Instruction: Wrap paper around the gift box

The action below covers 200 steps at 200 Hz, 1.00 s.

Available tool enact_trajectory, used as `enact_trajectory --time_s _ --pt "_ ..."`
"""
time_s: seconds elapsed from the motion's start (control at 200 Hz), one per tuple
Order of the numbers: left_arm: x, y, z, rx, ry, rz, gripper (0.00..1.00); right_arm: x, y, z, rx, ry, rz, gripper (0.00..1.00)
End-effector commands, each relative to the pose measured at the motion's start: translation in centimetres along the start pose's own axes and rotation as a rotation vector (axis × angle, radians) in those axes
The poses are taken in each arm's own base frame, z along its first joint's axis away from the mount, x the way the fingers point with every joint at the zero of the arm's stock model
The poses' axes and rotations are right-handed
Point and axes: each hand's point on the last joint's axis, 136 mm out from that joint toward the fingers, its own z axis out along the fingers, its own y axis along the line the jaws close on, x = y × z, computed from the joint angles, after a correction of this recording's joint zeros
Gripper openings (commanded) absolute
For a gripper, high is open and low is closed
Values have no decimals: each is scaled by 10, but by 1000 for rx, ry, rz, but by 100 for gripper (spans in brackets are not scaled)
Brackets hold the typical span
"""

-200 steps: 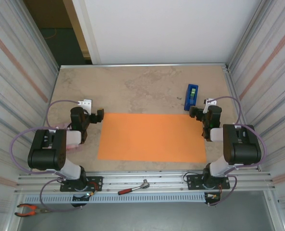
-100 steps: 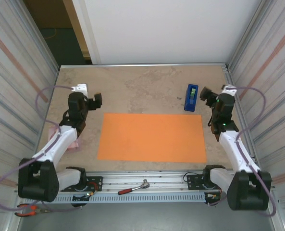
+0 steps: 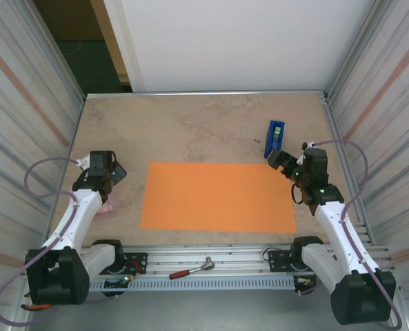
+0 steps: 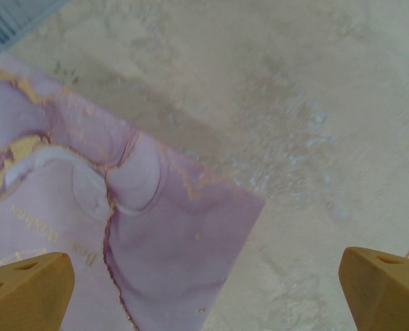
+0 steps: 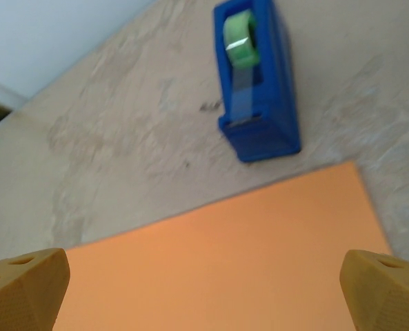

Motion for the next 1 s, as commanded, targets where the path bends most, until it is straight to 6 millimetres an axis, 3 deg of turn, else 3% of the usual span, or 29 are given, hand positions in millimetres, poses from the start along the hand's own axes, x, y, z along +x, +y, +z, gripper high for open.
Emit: enact_trajectory --time_s 0.0,0.21,0.416,0.646,0.792,0.812,0.897,0.997 --pt "11 6 12 -43 46 -47 99 22 17 -1 -85 95 -2 99" --pt "5 -18 38 -15 74 25 99 29 32 -3 -117 126 -45 99" --pt "-22 -73 66 91 87 115 99 29 32 -9 -108 124 -46 99" --pt "-41 -166 109 229 170 304 99 31 24 -15 -21 123 -41 99" --pt "-43 -242 124 330 195 447 99 40 27 -23 -43 141 -71 99" --pt "-33 -248 133 323 222 473 99 42 27 -24 -51 142 -71 99" --pt "-26 -288 134 349 234 565 98 46 30 -29 -86 138 -72 99" --pt "-12 -329 121 402 232 636 99 48 29 -33 -94 136 -68 99"
